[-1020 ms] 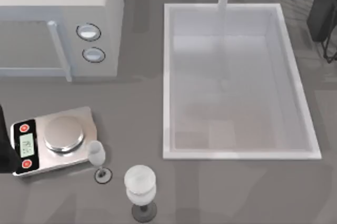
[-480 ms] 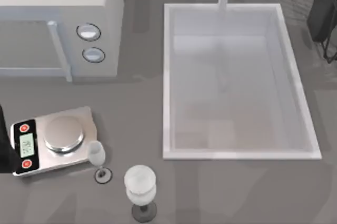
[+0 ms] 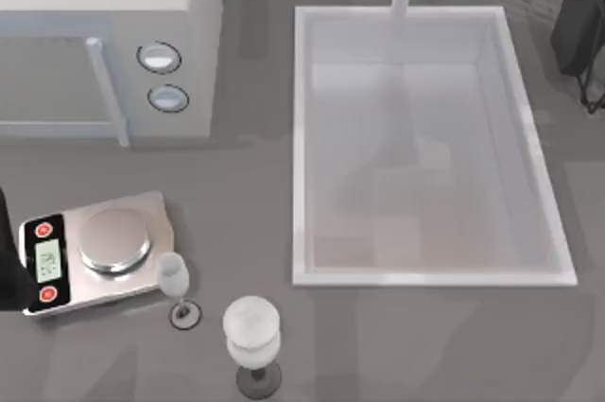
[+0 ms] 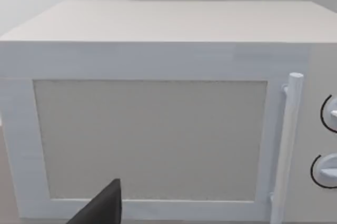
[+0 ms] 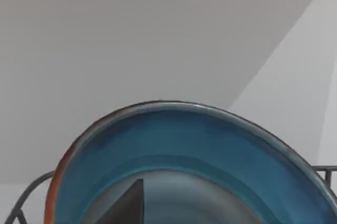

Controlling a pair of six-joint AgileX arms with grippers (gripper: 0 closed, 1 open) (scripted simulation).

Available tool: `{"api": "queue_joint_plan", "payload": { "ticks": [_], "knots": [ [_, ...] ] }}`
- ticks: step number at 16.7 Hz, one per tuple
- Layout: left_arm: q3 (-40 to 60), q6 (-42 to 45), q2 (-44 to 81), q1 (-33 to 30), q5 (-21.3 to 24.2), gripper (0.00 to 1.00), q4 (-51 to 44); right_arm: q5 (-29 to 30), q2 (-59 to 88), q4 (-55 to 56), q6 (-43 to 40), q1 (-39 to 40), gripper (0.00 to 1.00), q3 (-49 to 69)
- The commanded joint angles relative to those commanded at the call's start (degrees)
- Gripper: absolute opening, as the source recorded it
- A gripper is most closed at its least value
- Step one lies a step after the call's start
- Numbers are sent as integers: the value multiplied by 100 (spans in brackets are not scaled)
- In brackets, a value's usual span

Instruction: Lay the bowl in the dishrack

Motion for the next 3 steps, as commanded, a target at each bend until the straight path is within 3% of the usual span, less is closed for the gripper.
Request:
{"api": "queue_joint_plan", "payload": {
  "ticks": [3],
  "knots": [
    [0,0,0,0,0,100,0,0,0,0,0,0,100,0]
  ]
}}
